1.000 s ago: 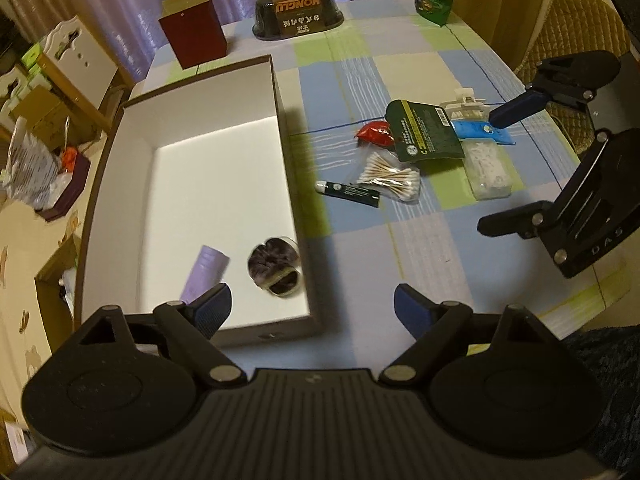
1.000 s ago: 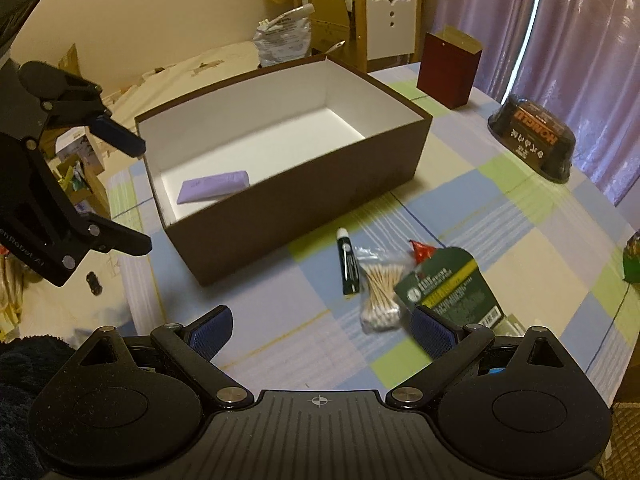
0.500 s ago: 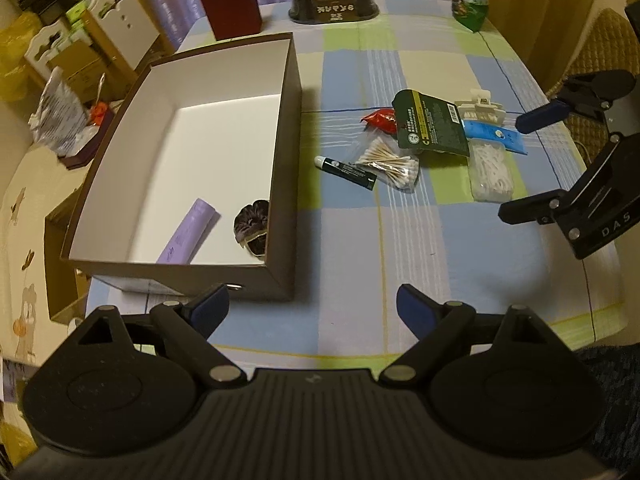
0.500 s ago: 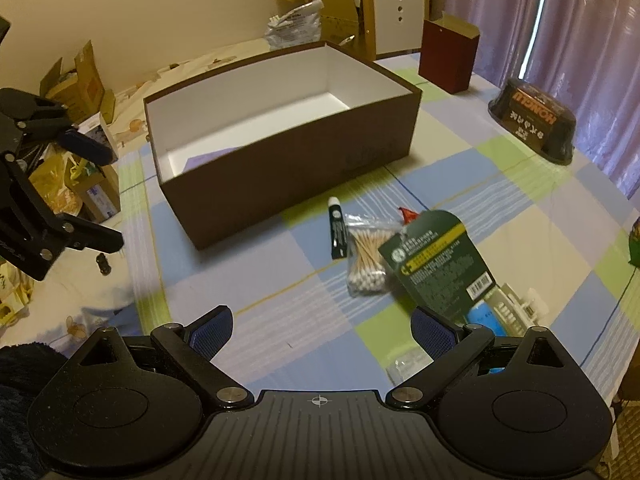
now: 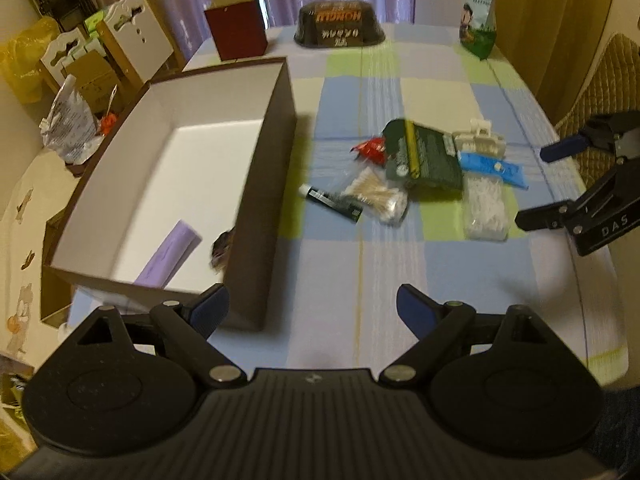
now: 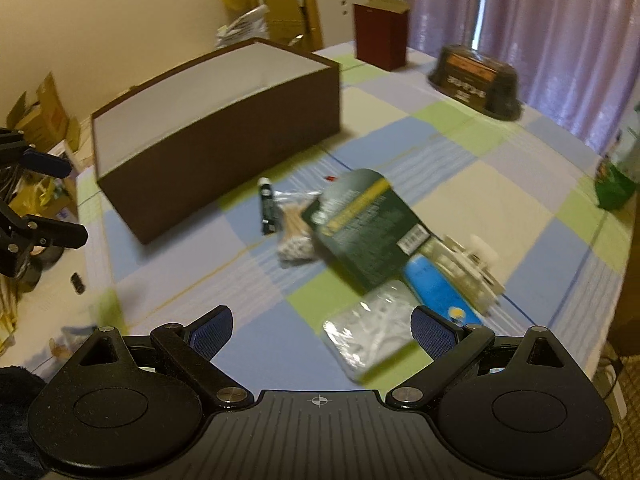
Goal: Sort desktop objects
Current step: 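Withdraw both tools from the shoebox back over the table items, then grasp the green card pack with the right tool while the left tool grasps the cotton-swab bag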
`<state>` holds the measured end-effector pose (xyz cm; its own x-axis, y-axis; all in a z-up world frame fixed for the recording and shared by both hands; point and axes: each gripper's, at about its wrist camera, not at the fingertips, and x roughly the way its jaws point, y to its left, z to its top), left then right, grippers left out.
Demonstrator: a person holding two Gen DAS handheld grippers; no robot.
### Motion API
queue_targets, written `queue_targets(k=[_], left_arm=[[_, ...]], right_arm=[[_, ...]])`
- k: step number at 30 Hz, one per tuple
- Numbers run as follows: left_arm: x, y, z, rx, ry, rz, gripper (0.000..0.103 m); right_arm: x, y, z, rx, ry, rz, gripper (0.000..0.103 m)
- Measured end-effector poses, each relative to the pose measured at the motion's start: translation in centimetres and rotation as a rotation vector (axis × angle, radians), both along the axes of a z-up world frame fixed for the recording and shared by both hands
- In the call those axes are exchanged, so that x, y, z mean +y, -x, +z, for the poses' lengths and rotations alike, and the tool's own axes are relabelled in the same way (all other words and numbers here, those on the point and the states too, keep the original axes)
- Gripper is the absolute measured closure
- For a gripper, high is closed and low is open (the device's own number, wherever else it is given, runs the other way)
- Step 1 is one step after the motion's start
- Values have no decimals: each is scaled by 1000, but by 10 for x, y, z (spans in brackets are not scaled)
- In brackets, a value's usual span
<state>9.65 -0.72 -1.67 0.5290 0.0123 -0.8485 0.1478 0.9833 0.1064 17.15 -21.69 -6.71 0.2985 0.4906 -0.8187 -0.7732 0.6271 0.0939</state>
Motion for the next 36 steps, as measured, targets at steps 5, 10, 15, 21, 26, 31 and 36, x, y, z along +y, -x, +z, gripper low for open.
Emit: queue_targets(k=[5,10,15,21,26,31,36], left_arm=[[-21,-9,-15,-39,23,-1,15],[-34,-20,-32,-48,64,-16,16],[-38,-34,-48,-30,50,-11,18],[-37,-50,-56,-15,59,-19,18],[-36,-63,-62,-4,62,-22,18],[-33,-75,-67,17,63,-23,18],[-28,-80,-68,29,64,-23,18]], right_arm=[[-18,-12,-5,-17,-18,-48,5],[-34,-22,-16,-49,1,-47,5],[-38,-29,-27,-78,11,8,5],[-27,-49,-38,-136,54,59,5],[-29,-74,-43,-148,72,29,5],[-10,-82,-40,-161,40,170,5],[27,-94,-58,-157,95,376,5]])
